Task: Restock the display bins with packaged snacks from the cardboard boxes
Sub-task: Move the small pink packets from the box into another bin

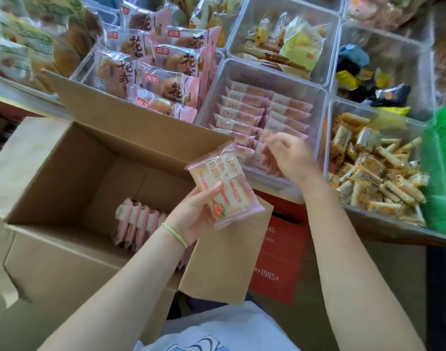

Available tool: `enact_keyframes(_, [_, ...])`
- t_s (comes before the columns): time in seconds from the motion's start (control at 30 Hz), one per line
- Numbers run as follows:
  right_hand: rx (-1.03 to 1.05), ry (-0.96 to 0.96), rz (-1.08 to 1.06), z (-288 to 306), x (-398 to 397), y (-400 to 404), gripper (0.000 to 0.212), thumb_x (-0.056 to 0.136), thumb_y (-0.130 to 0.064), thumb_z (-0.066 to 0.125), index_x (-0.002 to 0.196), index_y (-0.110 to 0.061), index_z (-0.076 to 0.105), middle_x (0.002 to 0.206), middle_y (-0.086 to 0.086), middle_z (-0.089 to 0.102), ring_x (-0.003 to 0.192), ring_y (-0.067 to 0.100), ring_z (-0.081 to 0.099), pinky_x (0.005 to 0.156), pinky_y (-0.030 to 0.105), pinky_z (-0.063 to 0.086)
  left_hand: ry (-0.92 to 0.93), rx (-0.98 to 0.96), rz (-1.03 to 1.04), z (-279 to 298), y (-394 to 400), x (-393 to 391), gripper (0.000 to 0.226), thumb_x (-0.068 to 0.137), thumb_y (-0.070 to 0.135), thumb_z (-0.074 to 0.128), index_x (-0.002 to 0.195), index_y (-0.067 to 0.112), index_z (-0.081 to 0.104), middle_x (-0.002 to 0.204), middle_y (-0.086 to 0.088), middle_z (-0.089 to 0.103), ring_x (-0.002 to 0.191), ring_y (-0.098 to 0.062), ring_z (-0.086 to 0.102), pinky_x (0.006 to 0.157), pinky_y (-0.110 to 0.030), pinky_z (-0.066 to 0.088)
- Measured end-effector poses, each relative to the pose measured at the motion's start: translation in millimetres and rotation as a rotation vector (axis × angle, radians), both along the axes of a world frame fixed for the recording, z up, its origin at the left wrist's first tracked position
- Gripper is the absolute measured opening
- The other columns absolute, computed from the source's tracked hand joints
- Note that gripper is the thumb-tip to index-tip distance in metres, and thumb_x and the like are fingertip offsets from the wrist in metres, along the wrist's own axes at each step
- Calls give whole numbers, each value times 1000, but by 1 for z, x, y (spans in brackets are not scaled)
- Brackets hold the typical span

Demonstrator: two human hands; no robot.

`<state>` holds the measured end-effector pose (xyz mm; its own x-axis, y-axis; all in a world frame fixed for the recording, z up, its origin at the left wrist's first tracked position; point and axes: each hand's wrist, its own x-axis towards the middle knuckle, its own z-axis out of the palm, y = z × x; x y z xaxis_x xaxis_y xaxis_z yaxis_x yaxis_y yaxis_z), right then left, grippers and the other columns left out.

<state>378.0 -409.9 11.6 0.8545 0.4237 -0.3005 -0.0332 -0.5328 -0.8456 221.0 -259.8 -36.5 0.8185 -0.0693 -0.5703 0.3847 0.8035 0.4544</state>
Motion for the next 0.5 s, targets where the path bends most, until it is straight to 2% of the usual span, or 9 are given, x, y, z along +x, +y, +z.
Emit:
enact_keyframes(0.07, [-27, 214, 185, 9, -20, -10, 43, 84, -62, 63, 101, -23, 68, 91, -7, 74, 80, 5, 71, 68, 26, 57, -70, -46, -4, 7, -13, 12, 35, 94, 19, 58, 128, 12, 62, 131, -17, 62, 117, -31, 63, 98, -46, 52])
enact_keyframes(0.13, [-76, 216, 276, 8, -27, -15, 47, 79, -55, 75, 117, -28, 66, 105, -13, 73, 93, 0, 69, 76, 23, 59, -129, 5, -53, 10, -22, 22, 39, 96, 19, 56, 134, 8, 57, 135, -19, 59, 122, -32, 59, 105, -50, 46])
enact_keyframes(0.23, [-51, 37, 126, 11, -19, -23, 29, 85, -31, 78, 112, -25, 68, 99, -14, 72, 85, -6, 67, 69, 15, 54, 0, 297, -89, 2, -25, 25, 30, 96, 25, 61, 122, 11, 60, 120, -13, 67, 116, -28, 62, 103, -44, 48])
enact_keyframes(0.27, [-33, -41, 32, 13, -12, -27, 24, 86, -27, 77, 108, -25, 68, 95, -13, 71, 79, -5, 65, 66, 14, 50, 61, 402, -84, -2, -24, 23, 23, 97, 25, 61, 117, 14, 61, 113, -12, 67, 113, -27, 63, 100, -40, 51])
enact_keyframes(0.33, [-84, -260, -107, 15, 4, -32, 18, 88, -28, 73, 105, -23, 66, 90, -9, 68, 72, 1, 60, 62, 19, 47, 128, 519, -67, -10, -21, 16, 17, 98, 19, 59, 114, 14, 61, 103, -10, 66, 102, -21, 64, 90, -35, 54])
enact_keyframes(0.4, [-293, -445, -81, 11, 22, -32, 18, 90, -31, 69, 104, -20, 63, 91, -3, 65, 78, 15, 59, 64, 30, 47, 162, 573, -66, -12, -18, 9, 17, 98, 13, 56, 113, 10, 63, 96, -8, 66, 92, -18, 62, 84, -34, 54])
enact_keyframes(0.5, [-810, -474, 216, -3, 47, -16, 9, 91, -26, 63, 96, -20, 59, 93, 2, 60, 88, 28, 59, 67, 33, 42, 186, 603, -103, -11, -18, 6, 18, 98, 11, 55, 112, 8, 65, 94, -7, 66, 87, -16, 63, 81, -34, 53])
